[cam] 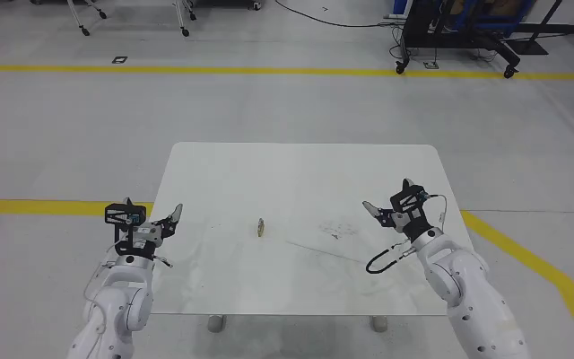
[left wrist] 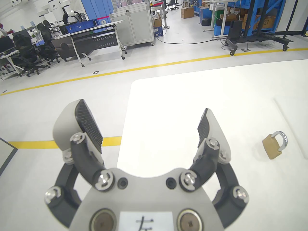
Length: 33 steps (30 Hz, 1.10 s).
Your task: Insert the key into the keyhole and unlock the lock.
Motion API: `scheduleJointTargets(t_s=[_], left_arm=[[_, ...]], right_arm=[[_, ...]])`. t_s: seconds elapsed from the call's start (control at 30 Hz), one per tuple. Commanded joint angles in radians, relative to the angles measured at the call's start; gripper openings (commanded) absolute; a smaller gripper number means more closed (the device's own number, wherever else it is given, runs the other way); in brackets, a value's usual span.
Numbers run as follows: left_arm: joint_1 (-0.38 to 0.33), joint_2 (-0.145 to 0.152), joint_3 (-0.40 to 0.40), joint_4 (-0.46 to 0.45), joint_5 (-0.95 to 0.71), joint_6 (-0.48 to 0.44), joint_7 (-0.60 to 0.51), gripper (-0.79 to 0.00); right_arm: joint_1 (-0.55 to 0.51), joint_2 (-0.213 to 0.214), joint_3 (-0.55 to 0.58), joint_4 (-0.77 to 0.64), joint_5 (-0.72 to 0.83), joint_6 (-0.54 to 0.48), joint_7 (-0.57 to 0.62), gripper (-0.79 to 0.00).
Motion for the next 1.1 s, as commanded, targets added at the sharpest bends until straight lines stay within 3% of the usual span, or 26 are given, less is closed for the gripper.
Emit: scheduleJointTargets(t_s=[0.0, 0.23, 0.4, 0.57, 0.73, 0.93, 0.97, 1.07], left_arm=[[0.000, 0.000, 0.000, 0.000, 0.000, 0.000, 0.000, 0.000], [0.000, 0.000, 0.000, 0.000, 0.000, 0.000, 0.000, -0.001], [0.000, 0.000, 0.000, 0.000, 0.000, 0.000, 0.000, 0.000], [0.000, 0.000, 0.000, 0.000, 0.000, 0.000, 0.000, 0.000], [0.000, 0.000, 0.000, 0.000, 0.000, 0.000, 0.000, 0.000], [0.000, 0.000, 0.000, 0.000, 0.000, 0.000, 0.000, 0.000], [0.000, 0.000, 0.000, 0.000, 0.000, 0.000, 0.000, 0.000], [0.000, 0.000, 0.000, 0.000, 0.000, 0.000, 0.000, 0.000]], right_arm=[[0.000, 0.000, 0.000, 0.000, 0.000, 0.000, 0.000, -0.001], [-0.002, 0.000, 0.001, -0.001, 0.000, 0.005, -0.001, -0.001], [0.057, 0.003, -0.048, 0.085, 0.034, -0.192, -0.018, 0.000], [0.072, 0.018, -0.083, 0.105, -0.140, -0.360, -0.038, 0.000], [0.105, 0.025, -0.130, 0.129, -0.249, -0.434, 0.013, 0.000], [0.190, 0.018, -0.221, 0.211, -0.294, -0.467, 0.083, -0.092], [0.206, 0.016, -0.232, 0.230, -0.286, -0.480, 0.084, -0.135], [0.247, 0.013, -0.252, 0.275, -0.262, -0.509, 0.088, -0.142]])
